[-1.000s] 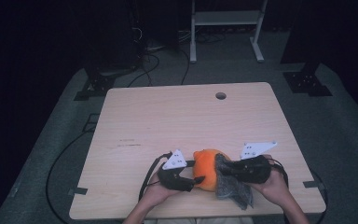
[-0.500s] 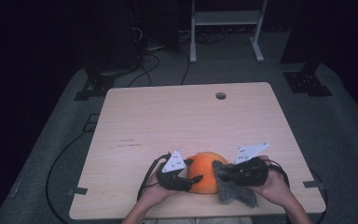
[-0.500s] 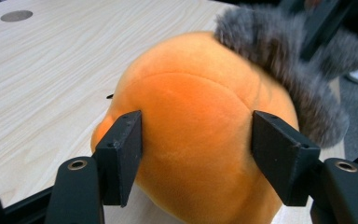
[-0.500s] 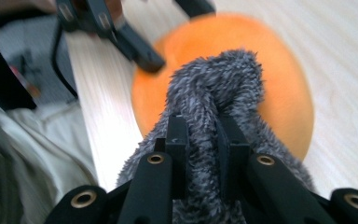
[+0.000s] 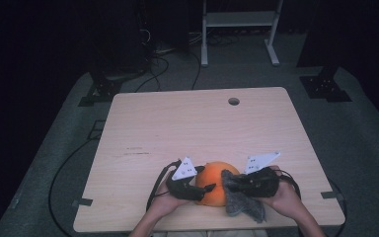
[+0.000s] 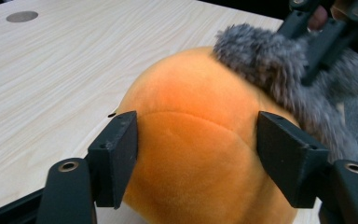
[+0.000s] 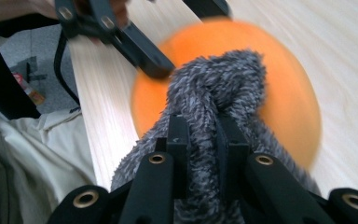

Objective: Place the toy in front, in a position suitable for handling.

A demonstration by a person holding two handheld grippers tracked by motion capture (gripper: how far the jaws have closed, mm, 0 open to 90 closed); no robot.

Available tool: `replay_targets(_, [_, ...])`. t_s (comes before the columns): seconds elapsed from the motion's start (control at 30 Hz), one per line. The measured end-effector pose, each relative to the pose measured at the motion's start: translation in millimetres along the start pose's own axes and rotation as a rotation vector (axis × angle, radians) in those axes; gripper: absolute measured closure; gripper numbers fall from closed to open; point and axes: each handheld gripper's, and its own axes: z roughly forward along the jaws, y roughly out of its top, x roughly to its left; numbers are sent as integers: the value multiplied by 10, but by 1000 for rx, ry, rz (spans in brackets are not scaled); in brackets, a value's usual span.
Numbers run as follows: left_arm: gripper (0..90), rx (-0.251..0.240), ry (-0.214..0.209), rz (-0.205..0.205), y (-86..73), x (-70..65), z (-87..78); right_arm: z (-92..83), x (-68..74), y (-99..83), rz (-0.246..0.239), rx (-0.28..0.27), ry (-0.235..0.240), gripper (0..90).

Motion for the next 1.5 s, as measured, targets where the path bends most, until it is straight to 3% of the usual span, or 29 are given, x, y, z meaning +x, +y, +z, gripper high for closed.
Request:
replay_targets(0.13, [325, 2, -1, -1, -14, 4, 2, -88, -133, -95, 68, 16, 18, 776])
replay_targets(0.3, [331, 3, 1, 8, -19, -6, 8, -109, -16, 36, 33, -59, -23, 772])
replay_targets(0.4, [314, 3, -13, -2, -21, 42, -39, -14, 1, 40, 16, -50, -40, 771])
replay_targets(0.53, [215, -10, -40, -46, -17, 97, -88, -56, -100, -69, 46, -48, -46, 771])
replay_targets(0.63, [276, -4, -64, -45, -46, 81, -33, -103, -215, -137, 104, -68, -30, 771])
replay_targets(0.73, [325, 4, -52, -31, -29, 72, -33, -92, -214, -138, 94, -61, -40, 771])
replay_targets(0.83, [378, 14, -43, -44, -51, 91, -40, -110, -267, -180, 102, -32, -60, 770])
replay_targets(0.93, [368, 24, -43, -57, -72, 132, -59, -138, -317, -233, 128, -17, -85, 769])
replay_targets(1.0, [302, 8, -27, -46, -44, 135, -80, -172, -293, -210, 129, -56, -75, 770])
replay_targets(1.1, [184, -60, -26, -43, 34, 96, -91, -150, -198, -113, 86, -75, -69, 769])
replay_targets(1.13, [184, -57, -25, -30, 48, 75, -70, -126, -166, -85, 72, -83, -51, 769])
replay_targets(1.17, [184, -21, -10, -5, 50, 47, -28, -98, -129, -58, 57, -79, -38, 768])
replay_targets(1.23, [206, 3, 7, 14, 13, 32, 13, -50, -77, -34, 27, -62, -43, 766])
replay_targets(1.4, [273, 7, -17, -45, -53, 101, -16, -23, -181, -179, 83, -25, -27, 766])
replay_targets(1.5, [286, 14, -19, -42, -71, 107, -33, -42, -238, -247, 119, -13, -20, 766])
